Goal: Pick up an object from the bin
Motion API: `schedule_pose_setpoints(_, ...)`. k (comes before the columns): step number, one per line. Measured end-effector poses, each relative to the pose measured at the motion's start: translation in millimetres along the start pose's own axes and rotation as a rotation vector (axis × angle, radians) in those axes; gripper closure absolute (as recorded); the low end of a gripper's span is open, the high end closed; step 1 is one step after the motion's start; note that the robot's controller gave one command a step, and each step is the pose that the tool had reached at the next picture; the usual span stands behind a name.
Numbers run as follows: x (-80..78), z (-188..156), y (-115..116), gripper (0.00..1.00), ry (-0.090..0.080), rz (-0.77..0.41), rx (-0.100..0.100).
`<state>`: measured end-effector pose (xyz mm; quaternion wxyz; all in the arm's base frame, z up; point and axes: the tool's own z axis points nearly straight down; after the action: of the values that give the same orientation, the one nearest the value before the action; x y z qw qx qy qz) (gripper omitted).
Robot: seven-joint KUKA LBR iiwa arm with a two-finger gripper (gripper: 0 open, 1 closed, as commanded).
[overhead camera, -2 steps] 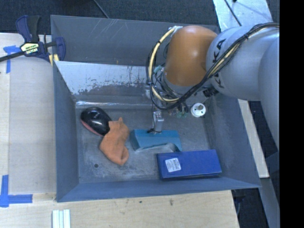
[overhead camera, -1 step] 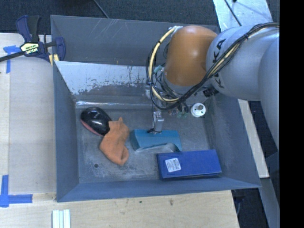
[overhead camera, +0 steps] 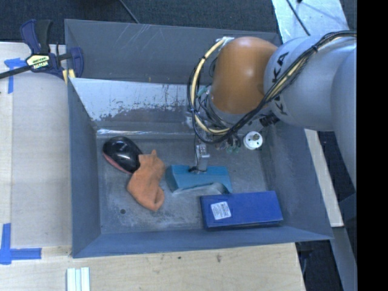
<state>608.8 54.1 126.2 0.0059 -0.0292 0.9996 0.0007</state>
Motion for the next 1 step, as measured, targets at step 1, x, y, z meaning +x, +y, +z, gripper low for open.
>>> schedule_pose_setpoints(1, 39.6, 13.0, -1.0, 0.0, 0.014, -0.044, 0.001)
